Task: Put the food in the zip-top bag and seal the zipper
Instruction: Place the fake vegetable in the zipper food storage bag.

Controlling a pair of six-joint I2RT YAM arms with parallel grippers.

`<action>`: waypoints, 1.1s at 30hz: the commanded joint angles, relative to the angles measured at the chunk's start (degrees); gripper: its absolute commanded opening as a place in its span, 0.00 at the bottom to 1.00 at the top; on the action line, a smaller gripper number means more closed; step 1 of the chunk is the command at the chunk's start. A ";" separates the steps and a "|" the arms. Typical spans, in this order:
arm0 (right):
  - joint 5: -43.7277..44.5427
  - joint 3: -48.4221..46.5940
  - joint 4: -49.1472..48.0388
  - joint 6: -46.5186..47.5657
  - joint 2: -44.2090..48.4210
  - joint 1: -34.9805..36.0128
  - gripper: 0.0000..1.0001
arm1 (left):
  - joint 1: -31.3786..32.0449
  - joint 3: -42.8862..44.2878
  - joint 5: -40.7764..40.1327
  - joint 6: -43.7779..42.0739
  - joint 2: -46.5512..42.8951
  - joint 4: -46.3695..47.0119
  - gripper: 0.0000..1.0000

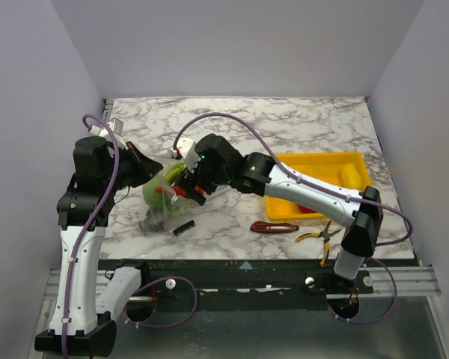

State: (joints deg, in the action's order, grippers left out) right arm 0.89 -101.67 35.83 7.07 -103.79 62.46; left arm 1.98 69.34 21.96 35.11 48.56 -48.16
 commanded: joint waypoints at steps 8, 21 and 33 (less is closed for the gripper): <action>-13.81 16.24 -13.79 -4.02 10.26 -3.51 0.81 | -0.22 0.26 2.47 -0.31 -0.74 3.16 0.00; -18.36 15.07 -14.05 -2.73 5.74 -4.27 0.49 | -0.22 0.62 3.18 -0.39 -0.83 2.88 0.00; -15.06 -2.04 5.57 12.12 0.70 -4.13 0.00 | -0.26 0.08 3.79 -1.04 -0.30 3.34 0.00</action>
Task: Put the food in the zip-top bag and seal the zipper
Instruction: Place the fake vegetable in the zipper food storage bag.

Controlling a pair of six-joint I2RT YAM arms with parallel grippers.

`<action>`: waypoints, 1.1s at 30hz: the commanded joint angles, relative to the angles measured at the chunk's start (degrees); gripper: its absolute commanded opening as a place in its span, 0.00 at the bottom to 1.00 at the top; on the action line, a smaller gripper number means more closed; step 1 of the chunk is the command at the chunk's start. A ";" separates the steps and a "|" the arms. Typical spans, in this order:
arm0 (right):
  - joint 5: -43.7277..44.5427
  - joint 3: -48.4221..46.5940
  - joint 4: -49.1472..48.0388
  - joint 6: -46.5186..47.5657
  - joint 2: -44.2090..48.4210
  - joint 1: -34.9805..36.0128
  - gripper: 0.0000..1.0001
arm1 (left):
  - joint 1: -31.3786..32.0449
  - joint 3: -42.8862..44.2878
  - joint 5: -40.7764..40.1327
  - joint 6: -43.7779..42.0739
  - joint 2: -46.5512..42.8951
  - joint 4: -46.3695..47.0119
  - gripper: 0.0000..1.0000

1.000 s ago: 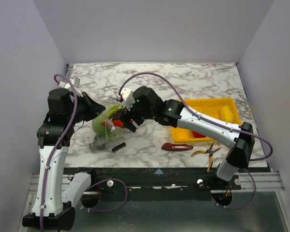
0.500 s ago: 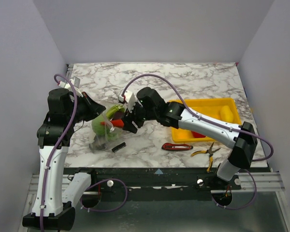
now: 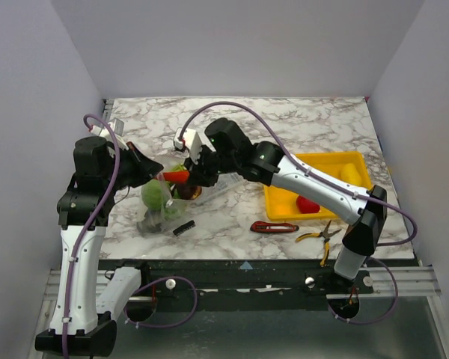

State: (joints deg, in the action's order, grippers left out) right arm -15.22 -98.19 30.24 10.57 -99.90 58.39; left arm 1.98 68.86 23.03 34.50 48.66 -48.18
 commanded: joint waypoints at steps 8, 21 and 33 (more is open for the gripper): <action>1.02 -2.82 14.61 19.95 1.63 0.25 0.00 | -0.23 0.66 2.95 -0.69 0.21 3.49 0.00; 0.75 -7.94 20.21 33.32 -2.84 3.39 0.00 | -0.22 0.31 5.65 0.84 0.47 4.50 0.00; 8.92 -15.23 14.48 34.64 -12.34 8.03 0.26 | -0.23 -4.28 11.23 9.35 -1.02 10.91 0.00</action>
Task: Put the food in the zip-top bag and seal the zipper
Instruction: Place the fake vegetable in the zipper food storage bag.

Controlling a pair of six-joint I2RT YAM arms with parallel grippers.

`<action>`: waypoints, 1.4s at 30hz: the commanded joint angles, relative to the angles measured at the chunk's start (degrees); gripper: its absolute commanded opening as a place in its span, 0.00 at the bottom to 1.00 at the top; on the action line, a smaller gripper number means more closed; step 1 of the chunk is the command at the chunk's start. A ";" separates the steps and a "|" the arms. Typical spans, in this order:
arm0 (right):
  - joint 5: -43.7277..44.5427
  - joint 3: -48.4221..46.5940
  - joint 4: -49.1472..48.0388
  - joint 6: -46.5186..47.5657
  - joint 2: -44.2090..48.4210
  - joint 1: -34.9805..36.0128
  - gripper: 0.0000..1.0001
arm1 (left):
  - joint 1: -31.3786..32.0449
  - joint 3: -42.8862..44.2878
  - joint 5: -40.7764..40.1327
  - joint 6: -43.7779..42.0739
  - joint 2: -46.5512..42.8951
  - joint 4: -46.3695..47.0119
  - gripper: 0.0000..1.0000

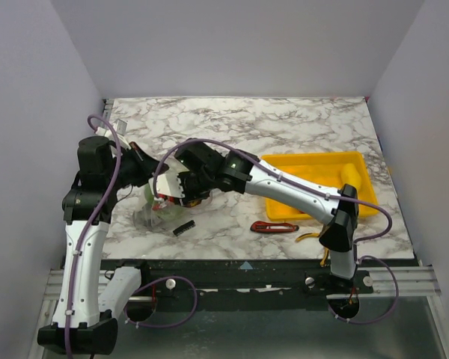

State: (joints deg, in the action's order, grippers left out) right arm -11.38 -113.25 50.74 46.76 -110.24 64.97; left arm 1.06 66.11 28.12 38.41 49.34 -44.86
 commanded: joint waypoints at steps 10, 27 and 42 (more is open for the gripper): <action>0.68 20.09 -39.13 -22.67 5.17 1.47 0.35 | 0.66 -4.66 5.10 9.58 -3.97 10.56 0.00; -9.22 33.72 -54.35 -37.42 11.02 -3.26 0.37 | 0.70 -3.82 5.07 7.46 -4.78 8.61 0.00; -9.63 39.20 -71.94 -52.90 2.63 -0.82 0.32 | 0.69 -6.17 3.96 11.82 -6.91 11.62 0.00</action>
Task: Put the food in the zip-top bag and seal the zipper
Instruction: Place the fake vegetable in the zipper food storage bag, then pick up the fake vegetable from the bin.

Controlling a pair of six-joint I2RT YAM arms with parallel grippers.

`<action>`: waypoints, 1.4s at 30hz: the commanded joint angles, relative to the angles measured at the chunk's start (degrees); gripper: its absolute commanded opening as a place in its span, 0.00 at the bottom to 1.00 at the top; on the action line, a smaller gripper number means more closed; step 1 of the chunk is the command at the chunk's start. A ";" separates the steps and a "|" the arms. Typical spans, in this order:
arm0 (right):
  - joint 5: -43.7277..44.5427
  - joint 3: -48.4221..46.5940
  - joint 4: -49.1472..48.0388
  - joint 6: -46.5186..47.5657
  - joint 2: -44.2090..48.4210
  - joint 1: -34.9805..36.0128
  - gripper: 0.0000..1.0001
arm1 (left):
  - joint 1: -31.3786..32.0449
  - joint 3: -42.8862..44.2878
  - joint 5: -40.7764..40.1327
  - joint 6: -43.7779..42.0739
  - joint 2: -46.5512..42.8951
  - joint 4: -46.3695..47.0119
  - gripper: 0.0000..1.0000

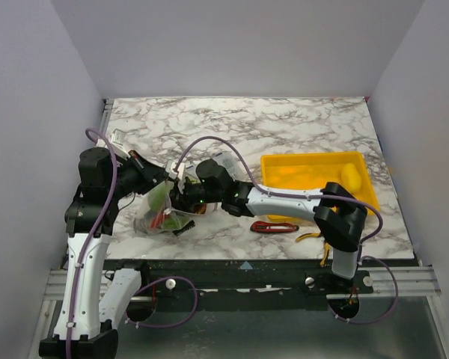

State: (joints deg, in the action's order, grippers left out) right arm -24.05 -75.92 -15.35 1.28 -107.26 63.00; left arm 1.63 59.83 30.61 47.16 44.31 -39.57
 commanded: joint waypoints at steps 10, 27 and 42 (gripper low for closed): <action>14.93 -5.18 16.53 -11.40 9.33 0.96 0.74 | 0.04 -1.07 -9.82 -0.48 -4.19 2.54 0.00; 52.05 11.79 37.63 -16.49 37.24 -11.22 1.00 | -0.31 2.42 -13.88 -4.55 -2.59 0.41 0.00; 52.56 26.98 51.53 -42.71 39.63 -37.64 1.00 | -0.40 3.25 -12.25 -6.02 -0.37 0.29 0.00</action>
State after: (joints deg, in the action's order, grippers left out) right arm 26.30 -49.95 31.27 -34.74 -68.45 28.18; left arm 1.56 61.21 18.00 41.87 44.16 -40.51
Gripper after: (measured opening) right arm 0.995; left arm 0.012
